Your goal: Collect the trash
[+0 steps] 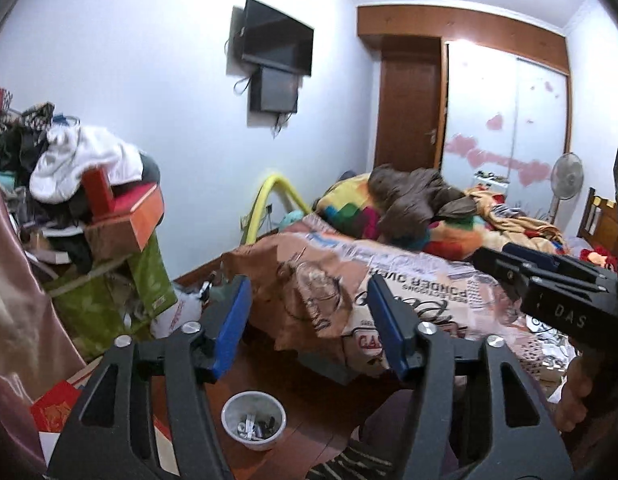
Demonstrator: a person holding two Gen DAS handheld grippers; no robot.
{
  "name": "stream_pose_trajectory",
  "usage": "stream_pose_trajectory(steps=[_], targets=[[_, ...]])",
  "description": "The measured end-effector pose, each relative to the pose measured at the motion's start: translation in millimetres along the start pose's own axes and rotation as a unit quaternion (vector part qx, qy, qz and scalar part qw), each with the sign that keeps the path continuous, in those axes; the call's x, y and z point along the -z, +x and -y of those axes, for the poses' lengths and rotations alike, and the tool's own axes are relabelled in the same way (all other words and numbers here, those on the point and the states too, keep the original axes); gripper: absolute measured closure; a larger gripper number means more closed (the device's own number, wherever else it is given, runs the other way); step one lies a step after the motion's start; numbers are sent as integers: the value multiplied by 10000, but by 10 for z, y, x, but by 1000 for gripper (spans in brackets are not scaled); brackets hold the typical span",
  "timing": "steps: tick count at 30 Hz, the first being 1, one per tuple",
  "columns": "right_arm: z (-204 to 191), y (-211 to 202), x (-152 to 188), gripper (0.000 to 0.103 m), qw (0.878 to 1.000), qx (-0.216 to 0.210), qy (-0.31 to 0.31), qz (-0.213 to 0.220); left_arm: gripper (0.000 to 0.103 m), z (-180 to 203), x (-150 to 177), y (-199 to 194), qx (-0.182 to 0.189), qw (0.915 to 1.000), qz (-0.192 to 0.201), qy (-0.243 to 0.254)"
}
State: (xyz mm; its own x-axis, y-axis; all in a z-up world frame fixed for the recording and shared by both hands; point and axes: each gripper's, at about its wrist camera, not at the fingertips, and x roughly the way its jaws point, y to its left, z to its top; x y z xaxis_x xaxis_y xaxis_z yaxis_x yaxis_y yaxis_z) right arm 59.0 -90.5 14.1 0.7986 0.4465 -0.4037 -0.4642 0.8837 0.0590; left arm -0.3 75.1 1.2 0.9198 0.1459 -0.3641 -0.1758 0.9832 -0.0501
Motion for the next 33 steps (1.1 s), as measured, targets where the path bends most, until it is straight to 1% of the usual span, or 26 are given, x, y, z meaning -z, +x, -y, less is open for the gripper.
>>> stream_pose_trajectory(steps=[1,2,3,4,5,7,8,10,12,19,33], targets=[[-11,-58,7,55,9999,65,-30,80,29,25,3,-91,9,10000,78,-11],[-15,-135,12,50,9997,153,-70,175,16,38,3,-152,34,9999,131,-43],[-26,-207,20,46,9993,255,-89,266,10,49,7,-213,84,9998,178,-81],[-39,-279,30,35,9985,386,-73,382,6,64,10,-264,102,9997,225,-93],[-41,-329,41,21,9978,469,-51,468,6,77,11,-307,109,9996,261,-88],[-45,-431,64,5,9961,642,2,612,5,94,2,-387,176,9993,316,-48],[-54,-467,76,0,9949,747,45,682,3,109,9,-419,209,9992,329,-47],[-72,-522,102,0,9929,896,80,782,1,121,21,-475,252,9991,349,-53],[-74,-589,130,0,9915,984,79,849,1,145,41,-525,279,9990,335,-43],[-47,-653,173,0,9882,1238,146,894,1,212,73,-599,411,9985,345,-56],[-25,-715,214,0,9895,1183,129,821,1,247,77,-594,444,9984,343,-58]])
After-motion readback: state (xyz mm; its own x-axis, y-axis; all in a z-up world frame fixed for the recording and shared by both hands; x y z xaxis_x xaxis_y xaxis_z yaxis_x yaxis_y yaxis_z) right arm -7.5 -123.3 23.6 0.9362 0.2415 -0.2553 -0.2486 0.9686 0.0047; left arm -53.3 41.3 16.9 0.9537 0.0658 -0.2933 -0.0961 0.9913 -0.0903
